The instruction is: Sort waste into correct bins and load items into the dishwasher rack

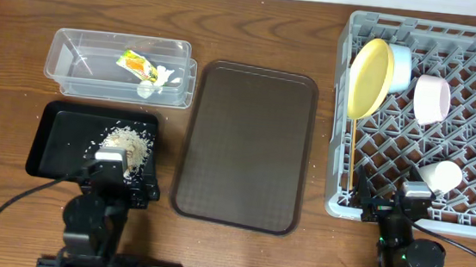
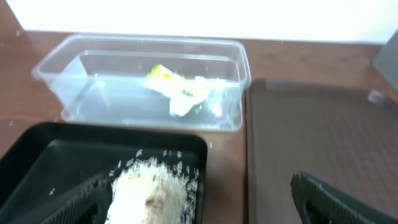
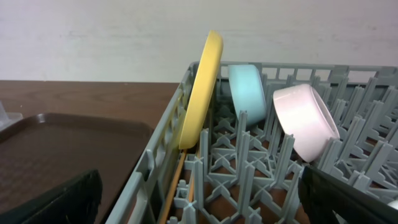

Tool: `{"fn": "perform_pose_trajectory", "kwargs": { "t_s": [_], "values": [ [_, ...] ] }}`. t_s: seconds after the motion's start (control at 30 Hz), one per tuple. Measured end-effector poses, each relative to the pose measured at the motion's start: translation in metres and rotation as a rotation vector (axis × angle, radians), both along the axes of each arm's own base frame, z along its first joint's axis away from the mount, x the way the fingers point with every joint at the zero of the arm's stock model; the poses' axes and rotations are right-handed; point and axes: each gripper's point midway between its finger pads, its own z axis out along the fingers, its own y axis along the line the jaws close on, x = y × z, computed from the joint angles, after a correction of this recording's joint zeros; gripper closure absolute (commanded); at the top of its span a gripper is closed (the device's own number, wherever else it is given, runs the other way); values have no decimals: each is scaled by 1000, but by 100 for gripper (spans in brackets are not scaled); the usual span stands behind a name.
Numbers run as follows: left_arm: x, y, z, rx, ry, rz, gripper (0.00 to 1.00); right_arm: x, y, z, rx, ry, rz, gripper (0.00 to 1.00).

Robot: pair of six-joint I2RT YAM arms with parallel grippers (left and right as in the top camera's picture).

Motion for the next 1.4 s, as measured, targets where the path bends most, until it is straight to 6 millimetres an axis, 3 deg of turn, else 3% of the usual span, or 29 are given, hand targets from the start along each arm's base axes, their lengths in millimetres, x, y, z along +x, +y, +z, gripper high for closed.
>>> {"fn": "perform_pose_trajectory", "kwargs": {
  "t_s": [0.33, 0.63, 1.4],
  "values": [
    [21, 4, -3, 1, -277, 23, 6, 0, 0, 0, 0, 0, 0, 1],
    [18, 5, -25, 5, -209, 31, 5, 0, 0, 0, 0, 0, 0, 1],
    [17, 5, -25, 5, -203, 27, 5, 0, 0, 0, 0, 0, 0, 1]
  ]
}}
